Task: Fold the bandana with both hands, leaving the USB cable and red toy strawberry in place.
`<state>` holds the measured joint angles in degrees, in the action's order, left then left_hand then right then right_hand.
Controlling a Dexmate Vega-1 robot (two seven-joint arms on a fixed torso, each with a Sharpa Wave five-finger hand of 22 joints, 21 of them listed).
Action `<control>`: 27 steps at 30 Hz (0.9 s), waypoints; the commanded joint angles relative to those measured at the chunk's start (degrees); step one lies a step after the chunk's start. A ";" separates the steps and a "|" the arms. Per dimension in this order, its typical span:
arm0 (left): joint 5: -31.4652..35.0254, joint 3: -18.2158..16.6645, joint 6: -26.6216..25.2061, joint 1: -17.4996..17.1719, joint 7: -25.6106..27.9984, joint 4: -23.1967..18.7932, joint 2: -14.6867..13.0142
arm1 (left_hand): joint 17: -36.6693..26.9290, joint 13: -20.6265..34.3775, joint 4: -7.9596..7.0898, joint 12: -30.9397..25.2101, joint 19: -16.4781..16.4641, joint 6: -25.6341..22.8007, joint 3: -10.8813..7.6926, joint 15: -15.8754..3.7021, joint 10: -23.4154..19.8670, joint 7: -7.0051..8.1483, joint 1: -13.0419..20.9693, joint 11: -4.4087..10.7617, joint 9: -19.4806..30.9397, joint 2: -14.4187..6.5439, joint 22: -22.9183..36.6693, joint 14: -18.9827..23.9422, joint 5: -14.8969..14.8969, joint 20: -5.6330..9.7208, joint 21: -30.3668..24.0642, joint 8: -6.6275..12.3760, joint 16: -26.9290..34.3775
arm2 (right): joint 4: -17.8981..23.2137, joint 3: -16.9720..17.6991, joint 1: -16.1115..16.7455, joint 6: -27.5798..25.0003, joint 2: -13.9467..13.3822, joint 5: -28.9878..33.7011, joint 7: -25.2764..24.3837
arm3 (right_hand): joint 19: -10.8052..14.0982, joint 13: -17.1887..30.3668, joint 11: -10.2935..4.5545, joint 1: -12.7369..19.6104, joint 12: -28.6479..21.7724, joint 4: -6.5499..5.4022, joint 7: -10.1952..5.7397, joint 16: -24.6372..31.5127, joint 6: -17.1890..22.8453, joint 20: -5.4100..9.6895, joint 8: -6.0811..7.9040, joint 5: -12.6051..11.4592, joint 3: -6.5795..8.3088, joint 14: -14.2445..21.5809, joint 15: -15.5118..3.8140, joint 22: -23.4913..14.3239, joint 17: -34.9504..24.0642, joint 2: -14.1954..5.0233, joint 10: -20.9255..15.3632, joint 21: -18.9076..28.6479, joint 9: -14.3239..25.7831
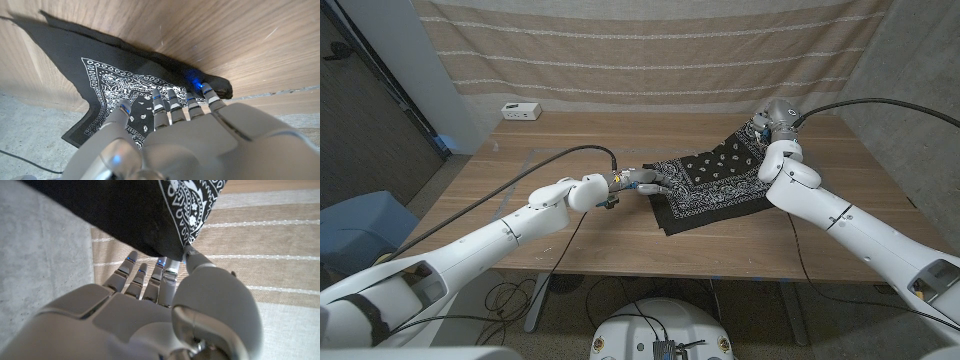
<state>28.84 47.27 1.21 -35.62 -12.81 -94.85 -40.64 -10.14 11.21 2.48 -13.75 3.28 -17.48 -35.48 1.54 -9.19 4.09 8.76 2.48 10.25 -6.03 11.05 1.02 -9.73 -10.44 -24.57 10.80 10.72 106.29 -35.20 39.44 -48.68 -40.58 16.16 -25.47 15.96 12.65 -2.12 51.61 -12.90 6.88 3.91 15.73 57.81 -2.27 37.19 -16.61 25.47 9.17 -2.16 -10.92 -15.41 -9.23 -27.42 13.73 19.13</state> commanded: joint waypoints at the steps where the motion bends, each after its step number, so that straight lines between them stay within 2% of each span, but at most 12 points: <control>1: -0.61 -0.13 1.50 0.56 0.39 1.56 0.06 | -0.07 0.08 0.04 0.17 0.06 0.28 0.06 0.10 0.13 0.25 -0.44 0.09 0.22 -0.12 0.26 -0.35 -0.23 -0.01 0.13 -0.08 0.05 | 3.71 6.18 2.00 6.49 1.41 -10.22 3.35 | -0.02 0.11 1.16 1.20 0.12 0.58 1.08 -0.31 0.14 -0.87 -0.03 -0.57 0.35 -0.55 -0.16 -0.11 0.12 -0.19 -0.22 -0.12 -0.18; 13: -0.87 -0.16 2.55 0.91 0.40 2.57 -0.01 | -0.06 0.09 0.14 0.26 -0.02 0.37 0.07 -0.16 0.05 0.39 -0.48 0.09 0.22 -0.03 0.26 -0.32 -0.23 -0.03 0.20 -0.10 0.06 | 6.87 9.14 1.75 8.14 0.36 -20.24 8.39 | -1.08 0.05 3.96 2.45 0.26 1.13 2.51 -1.22 -0.11 -2.00 0.10 -0.90 1.63 -1.36 1.80 -0.15 0.40 -0.37 -0.10 -0.42 -0.28; 22: -1.02 -0.13 3.05 1.03 0.36 2.98 0.08 | -0.05 0.09 0.22 0.34 -0.07 0.41 0.06 -0.21 0.05 0.46 -0.48 0.20 0.22 -0.01 0.26 -0.27 -0.24 0.09 0.26 -0.10 0.07 | 7.58 11.74 2.13 12.77 -1.11 -29.18 13.45 | -1.35 0.04 4.53 2.94 0.33 1.23 2.99 -1.51 -0.40 -2.12 0.19 -0.61 1.55 -2.15 2.80 -0.17 0.35 -0.47 0.11 -0.45 -0.15; 27: -1.06 -0.12 3.06 1.01 0.33 3.07 0.12 | -0.04 0.10 0.27 0.38 -0.05 0.47 0.05 -0.18 0.06 0.51 -0.47 0.11 0.22 -0.01 0.26 -0.25 -0.24 0.04 0.31 -0.11 0.07 | 7.00 12.02 1.67 15.56 -1.98 -33.30 16.43 | -1.23 0.04 4.78 3.25 0.33 1.27 3.15 -1.56 -0.56 -2.18 0.24 -0.48 1.58 -2.31 3.04 -0.18 0.29 -0.63 0.17 -0.36 -0.05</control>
<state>27.94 47.15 3.89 -34.71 -12.45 -92.22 -40.62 -10.14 11.21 2.48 -13.52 3.28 -17.18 -35.48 1.55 -9.19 4.39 8.76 2.48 10.25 -6.04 11.05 1.02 -9.73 -10.44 -24.34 10.80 10.72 113.02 -25.12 41.37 -38.20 -40.97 -7.84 -14.81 14.53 12.51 2.28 54.25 -12.81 8.14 6.57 14.18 57.20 -4.33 37.18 -17.18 26.73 6.73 0.55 -10.93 -14.95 -9.89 -27.12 13.30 18.76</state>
